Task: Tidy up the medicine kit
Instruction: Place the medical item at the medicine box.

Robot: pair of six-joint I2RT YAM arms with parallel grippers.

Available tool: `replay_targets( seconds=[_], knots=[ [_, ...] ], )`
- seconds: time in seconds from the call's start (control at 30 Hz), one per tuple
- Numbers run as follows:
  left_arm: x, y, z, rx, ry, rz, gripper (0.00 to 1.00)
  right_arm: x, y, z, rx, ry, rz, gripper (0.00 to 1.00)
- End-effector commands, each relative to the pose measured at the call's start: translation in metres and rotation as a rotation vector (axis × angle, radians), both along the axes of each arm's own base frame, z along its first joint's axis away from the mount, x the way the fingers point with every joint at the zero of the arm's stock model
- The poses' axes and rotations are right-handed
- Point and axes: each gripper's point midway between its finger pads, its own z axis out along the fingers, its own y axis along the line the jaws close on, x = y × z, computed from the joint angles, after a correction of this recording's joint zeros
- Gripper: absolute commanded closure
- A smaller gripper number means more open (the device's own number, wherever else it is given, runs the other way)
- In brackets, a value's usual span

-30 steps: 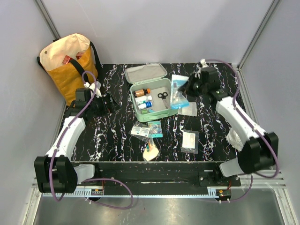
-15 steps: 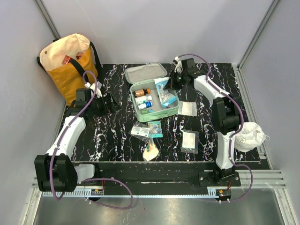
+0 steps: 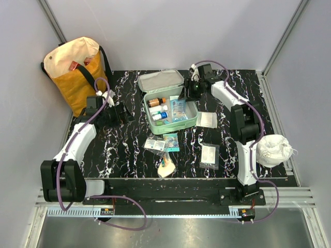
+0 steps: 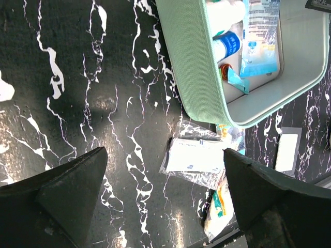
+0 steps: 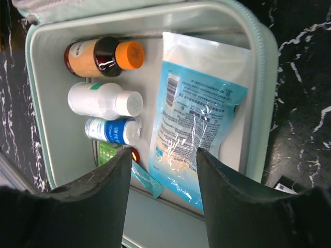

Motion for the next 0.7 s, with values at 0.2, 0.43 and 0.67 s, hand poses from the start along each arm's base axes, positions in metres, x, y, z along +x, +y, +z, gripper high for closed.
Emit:
replay_targets(
  seconds=[0.2, 0.43, 0.67],
  knots=[
    [0.030, -0.001, 0.033, 0.010, -0.111, -0.036, 0.01, 0.017, 0.002, 0.091, 0.003, -0.204, -0.034, 0.67],
    [0.031, -0.002, 0.034, 0.007, -0.119, -0.040, 0.01, 0.001, 0.033, 0.032, -0.077, -0.094, 0.016, 0.92],
    [0.034, -0.007, 0.035, -0.022, -0.111, -0.059, 0.01, -0.003, 0.004, -0.040, -0.384, -0.019, -0.086, 0.96]
  ],
)
